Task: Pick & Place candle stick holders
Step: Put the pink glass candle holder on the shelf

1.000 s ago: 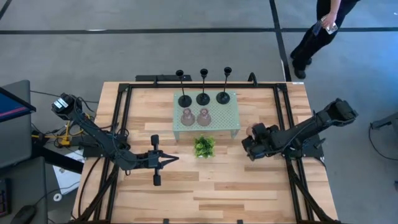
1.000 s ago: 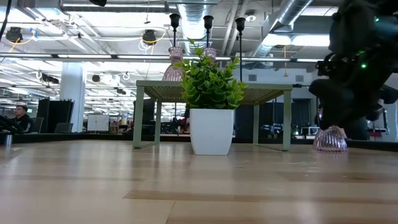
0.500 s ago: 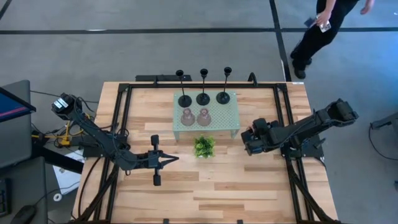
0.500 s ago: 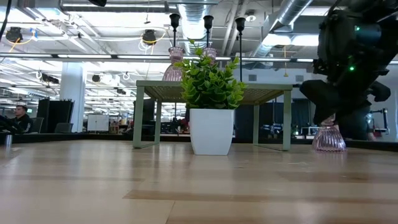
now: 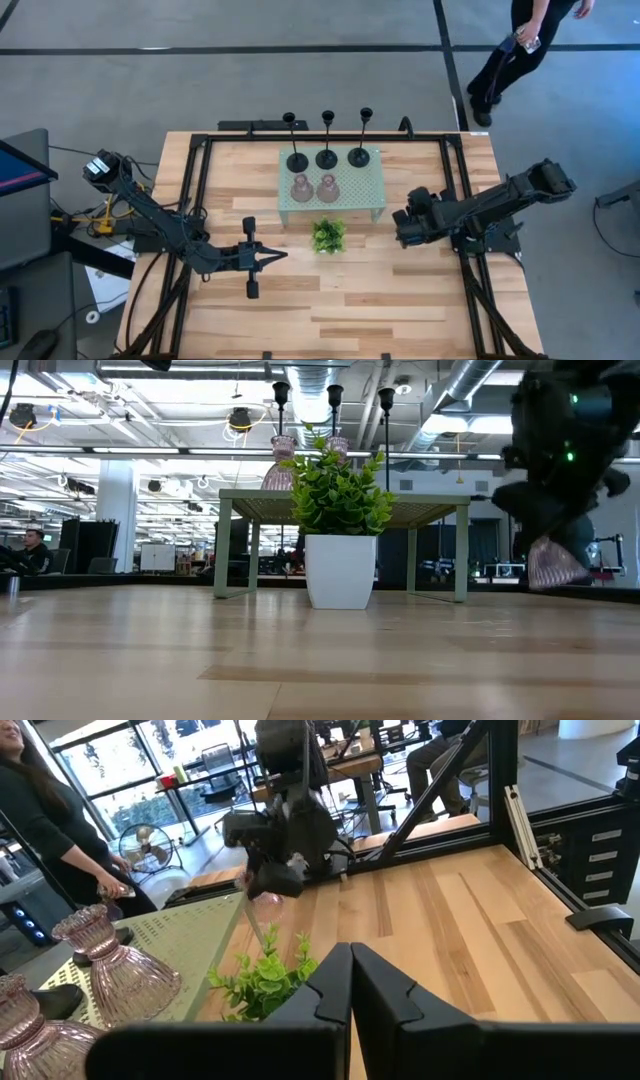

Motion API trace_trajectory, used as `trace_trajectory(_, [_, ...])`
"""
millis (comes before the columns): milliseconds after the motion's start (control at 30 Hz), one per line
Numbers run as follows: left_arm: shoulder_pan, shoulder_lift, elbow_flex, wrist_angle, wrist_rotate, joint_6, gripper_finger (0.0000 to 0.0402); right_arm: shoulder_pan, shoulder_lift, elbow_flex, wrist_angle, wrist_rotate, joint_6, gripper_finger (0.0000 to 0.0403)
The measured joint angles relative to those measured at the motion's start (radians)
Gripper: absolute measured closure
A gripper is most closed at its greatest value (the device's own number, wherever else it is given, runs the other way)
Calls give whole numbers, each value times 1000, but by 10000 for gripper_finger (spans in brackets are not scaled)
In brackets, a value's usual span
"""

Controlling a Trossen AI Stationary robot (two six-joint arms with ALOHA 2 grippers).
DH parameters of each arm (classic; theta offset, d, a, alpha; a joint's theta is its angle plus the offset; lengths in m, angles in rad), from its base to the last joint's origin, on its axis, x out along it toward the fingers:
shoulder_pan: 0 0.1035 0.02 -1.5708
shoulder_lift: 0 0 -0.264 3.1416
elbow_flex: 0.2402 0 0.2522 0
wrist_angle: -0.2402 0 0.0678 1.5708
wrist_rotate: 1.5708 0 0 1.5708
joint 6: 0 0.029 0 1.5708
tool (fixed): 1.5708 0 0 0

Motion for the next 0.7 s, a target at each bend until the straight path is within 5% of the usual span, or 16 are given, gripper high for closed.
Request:
trace_trajectory(367, [0,0,0,-5,0,-2,397,20,-11,360,-335,136,-174,279])
trace_trajectory(533, [0,0,0,-6,0,-2,397,21,-38,503,-285,207,-376,279])
trace_trajectory(700, [0,0,0,-6,0,-2,397,20,-61,545,8,186,-688,279])
